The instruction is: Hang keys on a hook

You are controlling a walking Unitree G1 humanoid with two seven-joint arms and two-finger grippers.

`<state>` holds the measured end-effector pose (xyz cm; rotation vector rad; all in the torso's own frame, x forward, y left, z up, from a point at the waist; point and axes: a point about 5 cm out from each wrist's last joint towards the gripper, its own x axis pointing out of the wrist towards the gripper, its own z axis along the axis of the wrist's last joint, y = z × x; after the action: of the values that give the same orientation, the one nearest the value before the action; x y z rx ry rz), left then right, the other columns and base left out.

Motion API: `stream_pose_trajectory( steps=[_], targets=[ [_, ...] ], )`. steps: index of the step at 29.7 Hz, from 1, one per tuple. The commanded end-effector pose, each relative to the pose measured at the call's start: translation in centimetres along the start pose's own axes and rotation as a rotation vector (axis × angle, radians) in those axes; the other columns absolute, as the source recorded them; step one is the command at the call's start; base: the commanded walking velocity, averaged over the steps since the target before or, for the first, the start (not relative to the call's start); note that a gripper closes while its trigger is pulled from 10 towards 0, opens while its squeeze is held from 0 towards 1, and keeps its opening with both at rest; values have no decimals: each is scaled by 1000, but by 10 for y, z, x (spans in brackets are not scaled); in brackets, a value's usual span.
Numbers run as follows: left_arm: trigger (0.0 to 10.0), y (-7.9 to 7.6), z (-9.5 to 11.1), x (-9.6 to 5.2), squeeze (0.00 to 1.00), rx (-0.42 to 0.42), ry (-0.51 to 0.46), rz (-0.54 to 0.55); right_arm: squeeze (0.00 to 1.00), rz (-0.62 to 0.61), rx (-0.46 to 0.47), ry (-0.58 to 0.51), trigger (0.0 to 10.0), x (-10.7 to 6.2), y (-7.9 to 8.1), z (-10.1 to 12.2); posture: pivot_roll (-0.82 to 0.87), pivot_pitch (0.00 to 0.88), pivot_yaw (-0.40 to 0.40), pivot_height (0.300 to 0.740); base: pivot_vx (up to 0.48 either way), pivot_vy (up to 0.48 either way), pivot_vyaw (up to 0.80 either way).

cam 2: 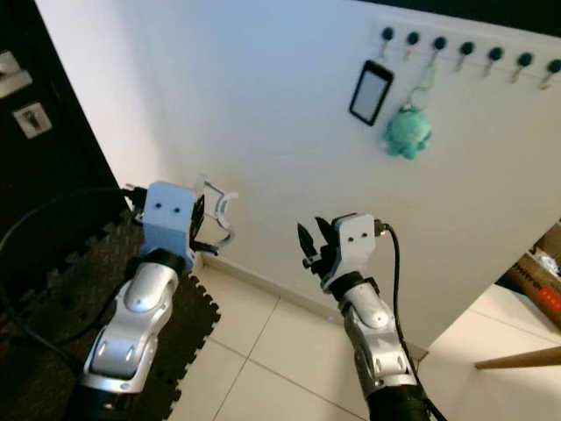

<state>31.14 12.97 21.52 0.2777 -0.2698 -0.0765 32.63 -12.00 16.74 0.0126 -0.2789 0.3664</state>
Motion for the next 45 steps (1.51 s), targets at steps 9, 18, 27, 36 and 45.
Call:
stream_pose_trajectory(
  steps=[9, 18, 27, 36, 45],
  targets=[
    [10000, 0, -2, -1, 0, 8, 9, -3, 0, -5, 7, 12, 10000, -2, -1, -3, 156, 191, -50, 740, 235, -359, 0],
    [10000, 0, -2, -1, 0, 8, 12, -5, 0, -6, 7, 13, 10000, -3, -1, -3, 153, 193, -50, 740, 58, -65, 0],
    [10000, 0, -1, -1, 0, -8, 7, -3, 0, -6, 7, 13, 10000, -4, 0, -3, 153, 195, -49, 740, 0, 0, 0],
    [10000, -1, 0, -2, 0, -22, -6, -9, 0, -4, 7, 15, 10000, -4, 0, -3, 153, 196, -50, 740, 0, 0, 0],
    [10000, 0, 1, -2, 0, -30, -14, -2, 0, -2, 4, 19, 10000, -4, -1, -4, 151, 196, -53, 740, 0, 0, 0]
  ],
)
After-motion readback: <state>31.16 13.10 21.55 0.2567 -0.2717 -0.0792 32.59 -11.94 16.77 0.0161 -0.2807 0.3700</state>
